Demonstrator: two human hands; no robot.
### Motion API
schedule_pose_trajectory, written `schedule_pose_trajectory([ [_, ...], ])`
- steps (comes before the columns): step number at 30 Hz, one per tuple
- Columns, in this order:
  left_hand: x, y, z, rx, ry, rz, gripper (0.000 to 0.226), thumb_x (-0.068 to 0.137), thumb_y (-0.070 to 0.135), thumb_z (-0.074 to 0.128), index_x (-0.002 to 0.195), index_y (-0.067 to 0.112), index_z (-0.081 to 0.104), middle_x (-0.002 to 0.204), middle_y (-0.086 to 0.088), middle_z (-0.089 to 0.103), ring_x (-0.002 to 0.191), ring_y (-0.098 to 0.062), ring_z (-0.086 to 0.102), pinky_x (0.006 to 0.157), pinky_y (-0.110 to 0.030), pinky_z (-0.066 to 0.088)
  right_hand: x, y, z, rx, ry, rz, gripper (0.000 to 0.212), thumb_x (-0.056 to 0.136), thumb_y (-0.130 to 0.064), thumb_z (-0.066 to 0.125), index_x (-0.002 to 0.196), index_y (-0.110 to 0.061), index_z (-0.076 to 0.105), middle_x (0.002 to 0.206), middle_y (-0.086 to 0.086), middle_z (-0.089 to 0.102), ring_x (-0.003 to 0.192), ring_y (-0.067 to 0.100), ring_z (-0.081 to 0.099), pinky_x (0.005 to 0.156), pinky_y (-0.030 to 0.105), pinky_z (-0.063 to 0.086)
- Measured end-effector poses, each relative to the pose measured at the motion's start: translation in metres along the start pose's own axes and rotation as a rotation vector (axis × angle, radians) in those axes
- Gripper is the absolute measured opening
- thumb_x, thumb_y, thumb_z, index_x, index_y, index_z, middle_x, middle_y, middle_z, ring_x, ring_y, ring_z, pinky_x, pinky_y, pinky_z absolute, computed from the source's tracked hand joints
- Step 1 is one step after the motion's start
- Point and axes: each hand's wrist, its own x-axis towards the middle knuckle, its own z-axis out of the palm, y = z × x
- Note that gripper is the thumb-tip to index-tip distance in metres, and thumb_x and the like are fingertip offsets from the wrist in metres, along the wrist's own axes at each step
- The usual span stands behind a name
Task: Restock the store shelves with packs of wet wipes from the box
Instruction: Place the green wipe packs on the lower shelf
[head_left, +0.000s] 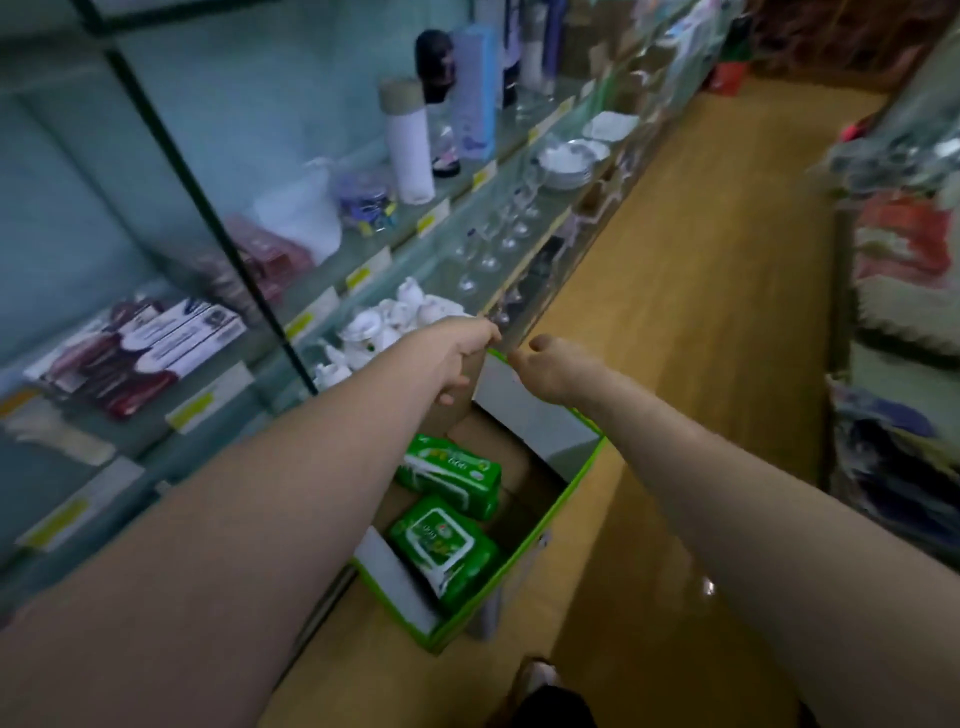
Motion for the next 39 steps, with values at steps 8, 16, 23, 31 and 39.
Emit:
schedule_pose_trajectory([
  [8,0.073,-0.056,-0.009,-0.155,0.084,-0.243,0.054,0.093,0.035,0.055,0.142,0.017,0.039,0.146,-0.01,0.042,0.124,-0.028,0.049,0.089,-0.043,0.037,0.072,0.009,0.064,-0.064,-0.251,-0.11,0.046,0.103,-0.036,0.037,0.139,-0.008,0.044,0.141,0.014,0.047,0.126,0.033,0.047,0.104,0.038,0.039],
  [16,0.137,-0.108,0.008,-0.223,0.099,-0.435,0.026,0.096,0.033,0.051,0.114,0.016,0.044,0.087,-0.005,0.051,0.092,-0.021,0.051,0.087,-0.037,0.035,0.133,0.05,0.138,-0.063,-0.406,-0.055,0.026,0.093,-0.038,0.048,0.089,-0.012,0.052,0.102,0.01,0.055,0.096,0.029,0.053,0.085,0.035,0.046],
  [23,0.192,-0.163,0.017,-0.348,0.078,-0.569,0.04,0.099,0.029,0.05,0.132,0.009,0.043,0.13,-0.015,0.049,0.119,-0.03,0.048,0.096,-0.041,0.037,0.176,0.066,0.201,-0.166,-0.465,0.017,0.064,0.085,-0.044,0.06,0.136,-0.014,0.037,0.136,0.015,0.043,0.128,0.035,0.04,0.106,0.047,0.037],
  [31,0.242,-0.227,0.025,-0.448,0.02,-0.72,0.024,0.095,0.027,0.053,0.083,0.007,0.05,0.083,-0.012,0.052,0.077,-0.025,0.052,0.087,-0.037,0.047,0.208,0.052,0.264,-0.362,-0.417,-0.064,0.079,0.087,-0.035,0.063,0.147,-0.012,0.017,0.143,0.017,0.034,0.132,0.036,0.033,0.105,0.048,0.03],
  [39,0.291,-0.25,0.027,-0.485,-0.047,-0.61,0.04,0.089,0.027,0.062,0.125,0.01,0.059,0.123,-0.014,0.06,0.111,-0.031,0.057,0.094,-0.04,0.049,0.231,0.054,0.302,-0.461,-0.385,-0.045,0.1,0.08,-0.026,0.07,0.151,-0.014,0.001,0.141,0.017,0.032,0.13,0.037,0.035,0.104,0.053,0.031],
])
